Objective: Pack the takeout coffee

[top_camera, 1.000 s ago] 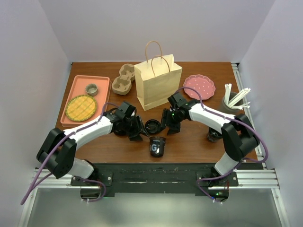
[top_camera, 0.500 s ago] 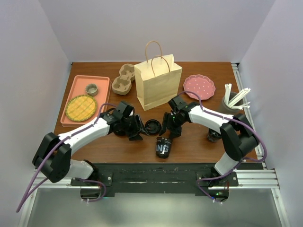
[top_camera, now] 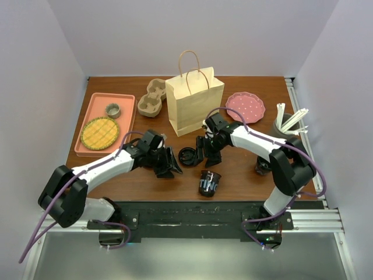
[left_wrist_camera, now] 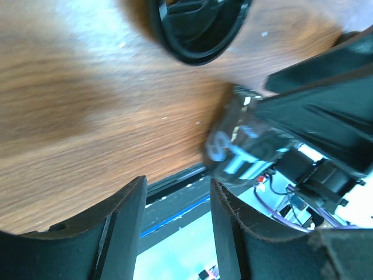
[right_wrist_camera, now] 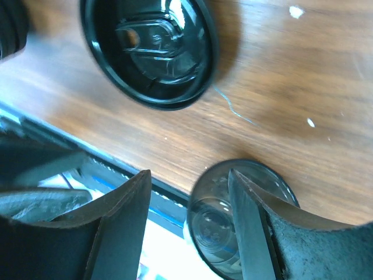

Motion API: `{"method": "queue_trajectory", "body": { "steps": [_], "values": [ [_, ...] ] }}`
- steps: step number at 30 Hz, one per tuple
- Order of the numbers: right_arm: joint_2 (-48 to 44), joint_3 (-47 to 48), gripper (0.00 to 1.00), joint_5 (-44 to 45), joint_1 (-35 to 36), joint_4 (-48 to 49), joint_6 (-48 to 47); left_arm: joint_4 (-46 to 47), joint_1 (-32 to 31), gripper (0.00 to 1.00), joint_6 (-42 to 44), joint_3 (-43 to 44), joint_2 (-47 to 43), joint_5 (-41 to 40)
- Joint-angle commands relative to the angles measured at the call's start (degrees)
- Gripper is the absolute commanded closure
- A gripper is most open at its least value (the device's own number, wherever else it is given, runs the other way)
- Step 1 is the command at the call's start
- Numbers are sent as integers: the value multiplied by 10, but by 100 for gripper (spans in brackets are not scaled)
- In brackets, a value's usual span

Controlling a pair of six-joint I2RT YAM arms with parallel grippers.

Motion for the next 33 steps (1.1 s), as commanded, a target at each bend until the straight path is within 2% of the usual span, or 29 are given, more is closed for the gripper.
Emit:
{"method": "queue_trajectory", "body": {
  "steps": [1,3,8,11,12,15,17,20,22,24,26,28,29,30,32,33],
  "values": [
    [21,41,39,-71,-9,-57,-123,13,-4,48,20,-15,-26,15],
    [32,49,39,-80,-13,-102,-188,7,-3,48,30,-17,-28,15],
    [40,44,41,-105,-45,-160,-277,1,-3,48,38,-25,-40,13],
    [32,35,51,-113,-64,-183,-304,1,-3,48,39,-33,-48,12],
    [32,34,59,-125,-72,-196,-312,0,-3,48,40,-34,-53,12],
    [21,28,77,-137,-78,-203,-325,1,-4,48,42,-42,-58,10],
    [19,22,80,-167,-77,-200,-326,5,-3,48,42,-48,-61,12],
    [13,0,80,-197,-78,-196,-318,5,-4,48,46,-49,-63,14],
    [-2,-26,76,-202,-77,-192,-309,3,-4,48,52,-46,-65,14],
    [-21,-54,65,-208,-78,-181,-299,-3,-3,48,57,-44,-69,6],
    [-30,-68,64,-207,-78,-174,-286,-5,-3,48,61,-44,-72,3],
    [-45,-77,73,-206,-78,-166,-273,-3,-4,48,63,-45,-71,2],
    [-52,-77,85,-205,-77,-161,-270,-3,-3,48,64,-45,-72,2],
    [-61,-69,90,-206,-77,-158,-264,-2,-3,48,64,-45,-71,2],
    [-70,-50,100,-197,-78,-163,-255,-2,-3,48,68,-44,-73,0],
    [-74,-14,100,-184,-77,-170,-251,-4,-4,48,71,-41,-74,-7]
  ]
}}
